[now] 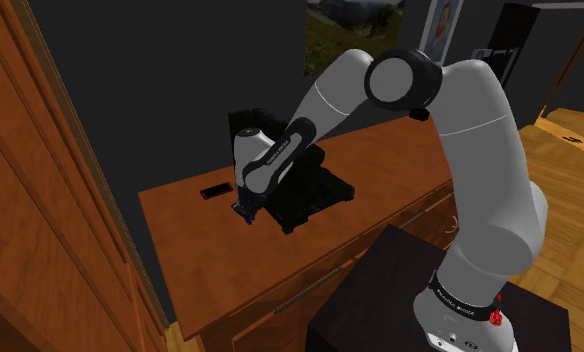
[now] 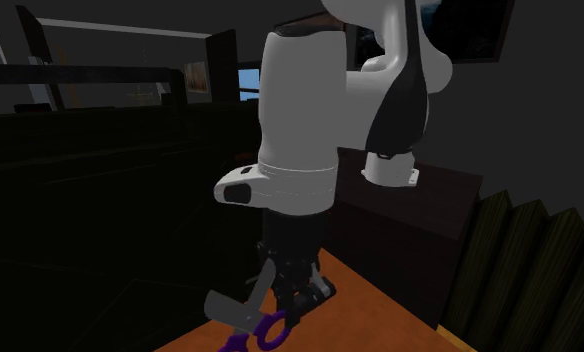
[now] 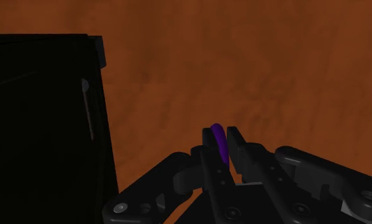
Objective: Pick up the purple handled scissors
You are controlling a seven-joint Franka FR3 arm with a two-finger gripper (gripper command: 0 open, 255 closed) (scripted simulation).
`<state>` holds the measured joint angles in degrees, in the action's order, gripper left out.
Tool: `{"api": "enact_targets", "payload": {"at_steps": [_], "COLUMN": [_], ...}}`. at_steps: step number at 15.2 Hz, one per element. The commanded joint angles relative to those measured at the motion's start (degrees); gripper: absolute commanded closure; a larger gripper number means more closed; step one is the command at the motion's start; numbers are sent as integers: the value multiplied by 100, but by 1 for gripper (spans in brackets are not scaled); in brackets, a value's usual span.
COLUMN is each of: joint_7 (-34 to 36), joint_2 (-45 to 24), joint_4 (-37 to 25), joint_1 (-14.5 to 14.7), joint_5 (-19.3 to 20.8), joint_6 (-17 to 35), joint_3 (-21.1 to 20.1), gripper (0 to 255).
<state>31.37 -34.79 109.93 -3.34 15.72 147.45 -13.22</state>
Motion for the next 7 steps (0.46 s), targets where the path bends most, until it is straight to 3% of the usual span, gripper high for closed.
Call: {"api": "enact_targets", "payload": {"at_steps": [1, 7], "joint_7": [-28, -95], "joint_2": [132, 378], "joint_4": [38, 68], "joint_1": [-30, -88], "joint_5": [-43, -136], "joint_6": [-95, -309], "joint_3": [-41, -121], "gripper": [255, 255]}}
